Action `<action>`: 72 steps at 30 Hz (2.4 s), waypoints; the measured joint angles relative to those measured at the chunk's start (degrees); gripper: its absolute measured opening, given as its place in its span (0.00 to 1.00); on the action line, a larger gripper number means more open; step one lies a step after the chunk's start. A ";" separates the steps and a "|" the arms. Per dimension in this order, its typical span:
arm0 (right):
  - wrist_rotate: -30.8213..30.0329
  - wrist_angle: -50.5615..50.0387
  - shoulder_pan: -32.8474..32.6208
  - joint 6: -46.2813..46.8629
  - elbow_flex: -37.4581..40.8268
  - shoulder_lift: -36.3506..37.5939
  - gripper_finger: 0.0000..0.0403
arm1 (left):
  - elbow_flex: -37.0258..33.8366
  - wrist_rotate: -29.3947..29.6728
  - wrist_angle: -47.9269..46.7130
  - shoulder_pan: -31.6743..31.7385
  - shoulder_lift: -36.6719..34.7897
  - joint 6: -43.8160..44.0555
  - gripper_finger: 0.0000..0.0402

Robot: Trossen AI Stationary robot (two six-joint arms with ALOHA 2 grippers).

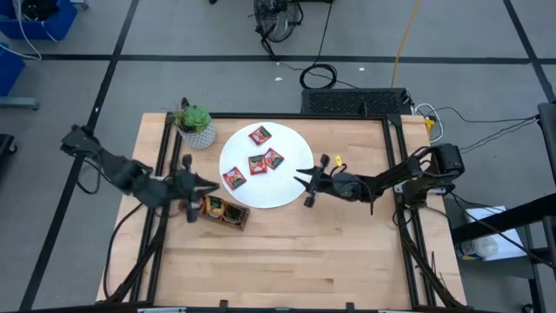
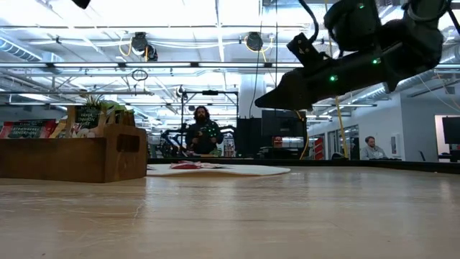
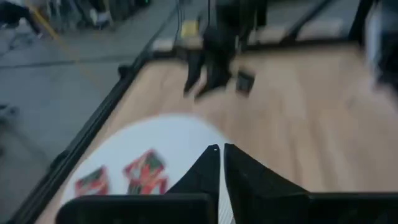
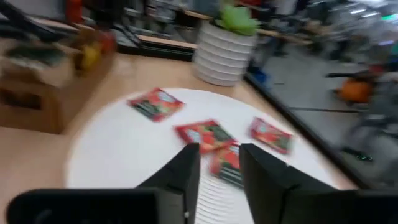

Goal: Pick & Place Tea
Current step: Put the red tea bag into the left section of the wooden organizer

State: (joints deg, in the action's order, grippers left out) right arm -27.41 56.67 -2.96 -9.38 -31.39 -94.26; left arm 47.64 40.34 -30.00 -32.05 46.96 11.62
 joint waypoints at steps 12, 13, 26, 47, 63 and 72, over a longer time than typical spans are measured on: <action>23.77 -54.75 18.16 0.70 -38.22 -5.32 0.59 | -7.43 0.50 7.85 6.91 -13.75 -0.79 0.25; 24.60 -58.41 19.73 -0.55 -42.39 -7.05 0.61 | -7.43 0.50 7.83 6.97 -13.73 -0.79 0.26; 33.48 -82.09 29.25 -4.10 -85.22 -37.82 0.59 | -7.46 0.12 7.83 6.97 -12.13 -0.84 0.30; 44.32 -101.45 31.27 1.39 -100.54 -49.13 0.59 | -7.46 0.03 7.79 6.97 -12.09 -0.90 0.30; 35.37 -121.11 25.42 -5.14 -99.96 -45.18 0.44 | -7.46 0.02 7.79 6.97 -12.09 -0.90 0.30; 31.09 -117.50 25.48 -4.74 -94.89 -45.87 0.50 | -7.46 0.02 7.79 6.97 -12.09 -0.90 0.30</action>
State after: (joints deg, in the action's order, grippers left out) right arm 3.68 -60.83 22.52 -14.12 -126.29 -140.12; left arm 40.18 40.36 -22.22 -25.08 34.87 10.72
